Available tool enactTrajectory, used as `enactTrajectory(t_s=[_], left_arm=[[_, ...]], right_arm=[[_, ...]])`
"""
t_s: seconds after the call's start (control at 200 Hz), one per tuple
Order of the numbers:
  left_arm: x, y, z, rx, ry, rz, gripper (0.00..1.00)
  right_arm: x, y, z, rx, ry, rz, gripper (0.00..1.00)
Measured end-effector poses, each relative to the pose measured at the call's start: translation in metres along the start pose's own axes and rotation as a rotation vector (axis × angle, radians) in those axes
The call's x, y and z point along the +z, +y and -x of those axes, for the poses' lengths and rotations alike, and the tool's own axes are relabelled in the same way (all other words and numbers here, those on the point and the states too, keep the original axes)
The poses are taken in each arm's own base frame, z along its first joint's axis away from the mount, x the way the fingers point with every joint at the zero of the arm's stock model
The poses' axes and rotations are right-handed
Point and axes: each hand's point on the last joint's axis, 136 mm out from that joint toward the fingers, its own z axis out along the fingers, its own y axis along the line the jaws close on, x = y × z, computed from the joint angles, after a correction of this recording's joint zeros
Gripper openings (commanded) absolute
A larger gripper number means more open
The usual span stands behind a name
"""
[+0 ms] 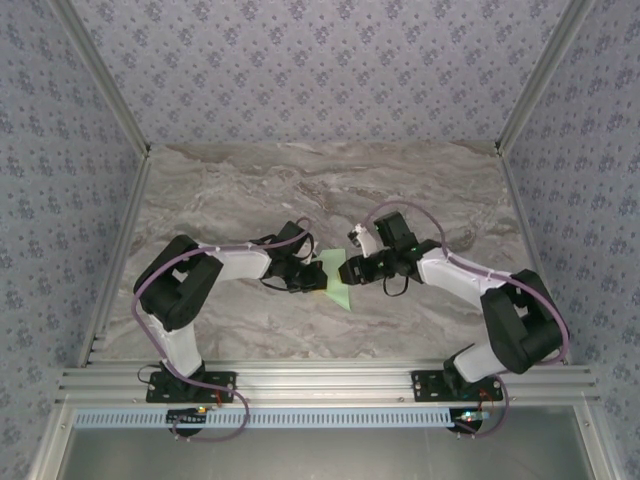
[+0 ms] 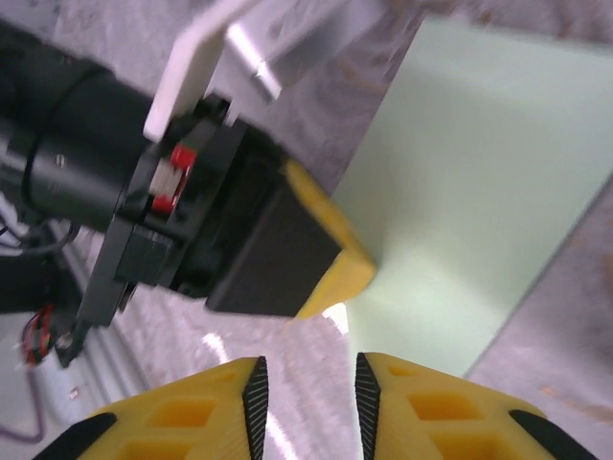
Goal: Fold a paper plane with a square sheet of paper (fold left side to right side)
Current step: Third fold the triangle at the center of the table.
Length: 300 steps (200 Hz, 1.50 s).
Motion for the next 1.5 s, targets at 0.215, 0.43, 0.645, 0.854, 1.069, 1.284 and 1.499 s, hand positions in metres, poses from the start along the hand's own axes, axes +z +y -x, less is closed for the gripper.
enactTrajectory(t_s=[0.215,0.43,0.645,0.854,1.069,1.284,1.499], left_arm=[[0.0,0.0,0.0,0.002,0.0,0.0,0.06],[0.0,0.0,0.0,0.002,0.0,0.0,0.05],[0.0,0.0,0.0,0.003,0.0,0.0,0.05],[0.0,0.0,0.0,0.003,0.0,0.0,0.05],[0.0,0.0,0.0,0.003,0.0,0.0,0.05],[0.0,0.0,0.0,0.007,0.0,0.0,0.05],[0.0,0.0,0.0,0.01,0.0,0.0,0.05]], right_arm=[[0.021,0.003,-0.027,0.074,0.11,0.061,0.27],[0.037,-0.006,-0.047,0.122,0.194,0.057,0.27],[0.039,-0.007,-0.053,0.119,0.22,0.044,0.27],[0.041,-0.015,-0.06,0.111,0.255,-0.007,0.27],[0.042,-0.016,-0.063,0.092,0.271,-0.029,0.26],[0.041,-0.019,-0.068,0.097,0.288,-0.048,0.21],[0.039,-0.023,-0.074,0.106,0.309,-0.069,0.17]])
